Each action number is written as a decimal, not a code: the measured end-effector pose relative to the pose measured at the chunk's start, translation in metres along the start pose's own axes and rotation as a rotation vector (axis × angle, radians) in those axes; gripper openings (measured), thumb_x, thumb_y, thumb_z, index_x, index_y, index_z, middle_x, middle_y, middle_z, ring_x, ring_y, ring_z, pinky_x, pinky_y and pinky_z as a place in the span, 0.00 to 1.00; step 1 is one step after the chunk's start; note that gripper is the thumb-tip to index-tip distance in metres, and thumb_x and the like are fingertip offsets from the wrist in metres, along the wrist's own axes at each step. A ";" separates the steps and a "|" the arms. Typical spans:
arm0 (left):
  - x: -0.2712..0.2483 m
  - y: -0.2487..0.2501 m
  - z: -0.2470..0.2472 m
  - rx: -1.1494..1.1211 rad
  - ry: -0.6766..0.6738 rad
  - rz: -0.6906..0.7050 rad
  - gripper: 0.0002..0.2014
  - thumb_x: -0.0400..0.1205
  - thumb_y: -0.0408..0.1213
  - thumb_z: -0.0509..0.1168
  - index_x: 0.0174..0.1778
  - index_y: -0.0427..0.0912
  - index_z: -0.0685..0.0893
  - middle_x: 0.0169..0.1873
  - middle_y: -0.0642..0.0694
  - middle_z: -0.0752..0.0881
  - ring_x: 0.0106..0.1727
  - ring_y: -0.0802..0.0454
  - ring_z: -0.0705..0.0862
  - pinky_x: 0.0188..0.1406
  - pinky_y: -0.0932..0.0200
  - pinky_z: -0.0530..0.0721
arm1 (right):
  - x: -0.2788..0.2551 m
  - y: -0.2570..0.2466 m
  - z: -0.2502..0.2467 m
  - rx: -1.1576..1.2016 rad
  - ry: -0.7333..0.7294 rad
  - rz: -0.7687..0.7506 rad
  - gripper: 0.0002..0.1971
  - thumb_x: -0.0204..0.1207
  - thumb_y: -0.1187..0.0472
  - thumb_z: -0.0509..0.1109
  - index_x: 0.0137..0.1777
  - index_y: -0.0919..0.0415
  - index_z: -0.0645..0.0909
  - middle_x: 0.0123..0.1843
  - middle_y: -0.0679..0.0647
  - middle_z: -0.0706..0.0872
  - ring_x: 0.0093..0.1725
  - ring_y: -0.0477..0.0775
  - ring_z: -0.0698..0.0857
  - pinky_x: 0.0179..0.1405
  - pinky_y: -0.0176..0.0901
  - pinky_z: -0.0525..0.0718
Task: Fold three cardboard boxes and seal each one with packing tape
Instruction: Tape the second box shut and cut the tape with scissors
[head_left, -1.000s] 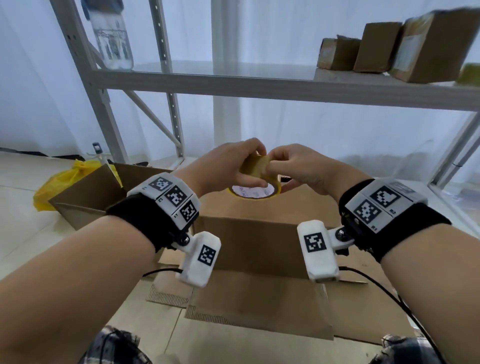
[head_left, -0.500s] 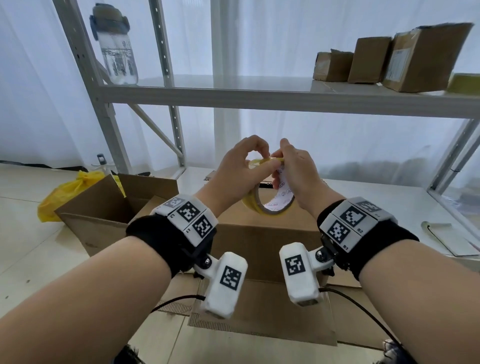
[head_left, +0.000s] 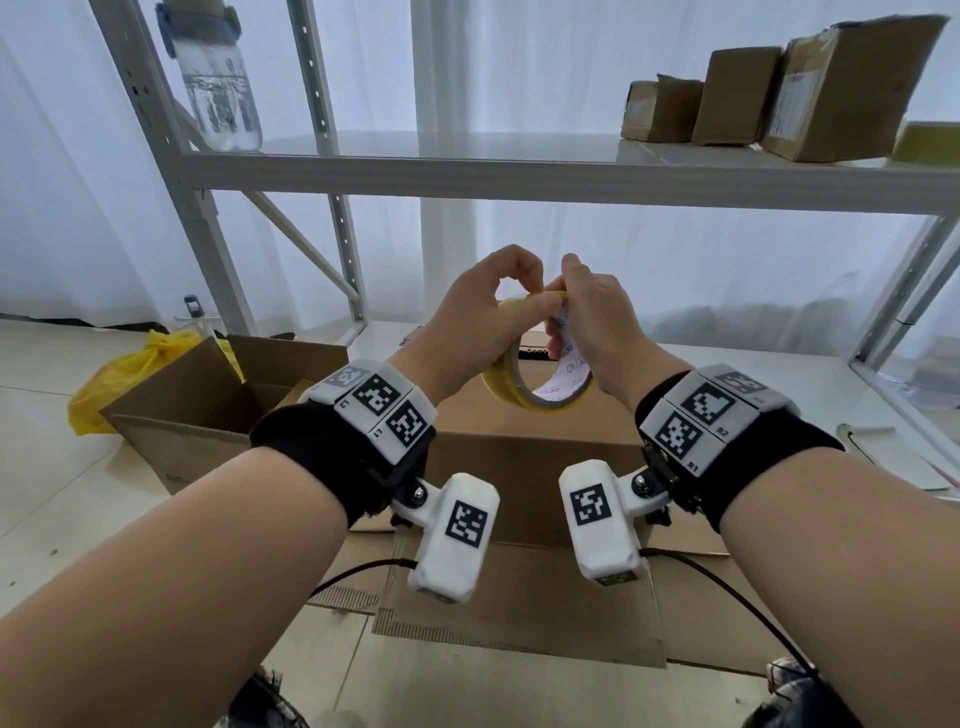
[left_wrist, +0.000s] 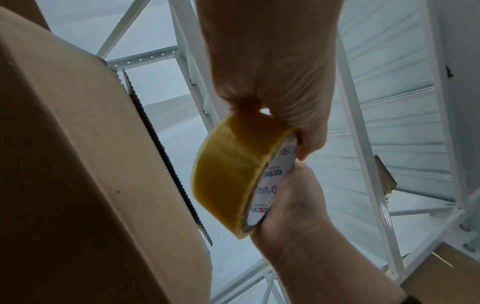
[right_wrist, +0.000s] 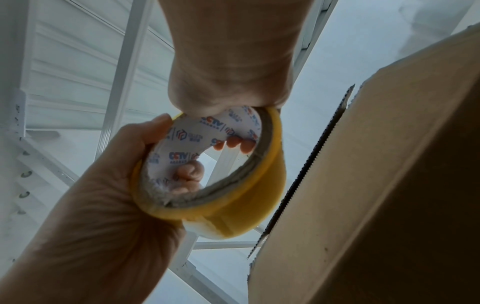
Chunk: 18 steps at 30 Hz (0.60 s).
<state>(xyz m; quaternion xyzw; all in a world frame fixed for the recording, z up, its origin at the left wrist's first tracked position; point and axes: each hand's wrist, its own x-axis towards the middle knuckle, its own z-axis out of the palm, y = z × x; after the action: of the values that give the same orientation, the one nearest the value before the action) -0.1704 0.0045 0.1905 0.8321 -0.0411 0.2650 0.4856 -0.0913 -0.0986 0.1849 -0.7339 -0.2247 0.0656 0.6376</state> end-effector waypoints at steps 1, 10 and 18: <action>0.000 0.000 0.000 0.018 -0.009 -0.003 0.07 0.81 0.37 0.67 0.41 0.50 0.75 0.28 0.60 0.76 0.29 0.60 0.77 0.32 0.72 0.74 | 0.000 0.000 0.000 0.004 -0.002 0.005 0.24 0.87 0.50 0.49 0.33 0.61 0.74 0.25 0.55 0.76 0.23 0.52 0.75 0.25 0.40 0.77; 0.001 -0.004 0.004 -0.021 0.005 0.010 0.04 0.82 0.38 0.67 0.46 0.51 0.79 0.47 0.52 0.79 0.36 0.56 0.78 0.39 0.65 0.79 | 0.005 0.001 -0.002 -0.039 -0.010 -0.006 0.25 0.87 0.49 0.49 0.33 0.62 0.75 0.25 0.55 0.77 0.23 0.53 0.76 0.25 0.39 0.78; 0.002 -0.006 0.001 0.001 0.041 0.006 0.09 0.81 0.37 0.68 0.37 0.48 0.76 0.38 0.56 0.78 0.33 0.61 0.78 0.37 0.67 0.80 | 0.007 0.000 0.002 -0.031 -0.010 -0.005 0.24 0.87 0.50 0.49 0.34 0.63 0.75 0.27 0.57 0.77 0.23 0.53 0.76 0.24 0.38 0.76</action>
<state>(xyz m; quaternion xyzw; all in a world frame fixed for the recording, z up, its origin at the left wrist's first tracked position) -0.1659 0.0073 0.1866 0.8265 -0.0335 0.2833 0.4852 -0.0857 -0.0937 0.1854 -0.7429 -0.2309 0.0640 0.6250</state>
